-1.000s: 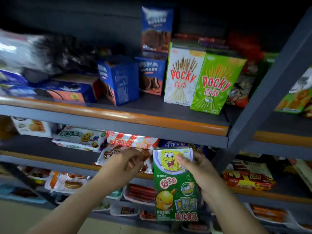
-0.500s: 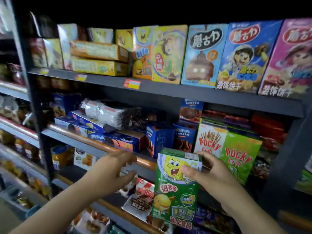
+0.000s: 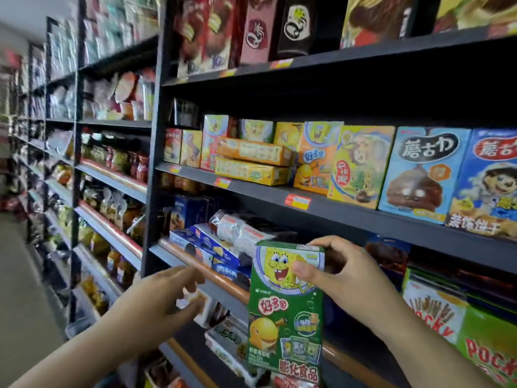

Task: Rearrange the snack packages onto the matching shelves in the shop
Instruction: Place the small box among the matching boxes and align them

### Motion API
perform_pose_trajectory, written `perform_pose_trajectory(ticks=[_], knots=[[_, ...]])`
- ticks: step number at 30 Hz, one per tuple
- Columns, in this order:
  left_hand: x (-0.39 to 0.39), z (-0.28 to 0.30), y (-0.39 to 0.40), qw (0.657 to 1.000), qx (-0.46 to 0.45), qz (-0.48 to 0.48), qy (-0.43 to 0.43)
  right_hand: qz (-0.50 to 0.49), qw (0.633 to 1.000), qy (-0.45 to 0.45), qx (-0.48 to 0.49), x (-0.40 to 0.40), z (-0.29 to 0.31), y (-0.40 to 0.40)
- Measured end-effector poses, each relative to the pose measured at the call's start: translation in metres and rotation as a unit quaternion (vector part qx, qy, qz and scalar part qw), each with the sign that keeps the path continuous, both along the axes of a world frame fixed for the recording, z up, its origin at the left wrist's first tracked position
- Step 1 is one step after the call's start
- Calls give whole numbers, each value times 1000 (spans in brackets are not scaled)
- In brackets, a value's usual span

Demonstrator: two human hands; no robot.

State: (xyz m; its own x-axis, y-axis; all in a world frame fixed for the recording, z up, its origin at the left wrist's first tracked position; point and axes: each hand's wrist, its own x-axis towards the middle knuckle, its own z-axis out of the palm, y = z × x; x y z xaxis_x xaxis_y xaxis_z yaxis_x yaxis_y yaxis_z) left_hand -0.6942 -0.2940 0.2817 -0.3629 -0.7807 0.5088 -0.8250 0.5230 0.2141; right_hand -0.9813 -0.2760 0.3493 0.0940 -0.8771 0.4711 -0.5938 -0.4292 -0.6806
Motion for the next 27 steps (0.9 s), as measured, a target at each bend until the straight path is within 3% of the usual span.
perform_pose_trajectory(ticks=[4, 14, 21, 27], knots=[[9, 16, -21, 999, -2, -14, 34, -43, 998, -10, -40, 11, 18, -6], [78, 40, -105, 991, -65, -113, 39, -126, 988, -90, -21, 87, 33, -46], [130, 25, -157, 980, 49, -151, 123, -205, 969, -137, -7, 126, 22, -66], [131, 16, -186, 972, 69, -185, 128, -246, 958, -146, -9, 132, 27, -65]])
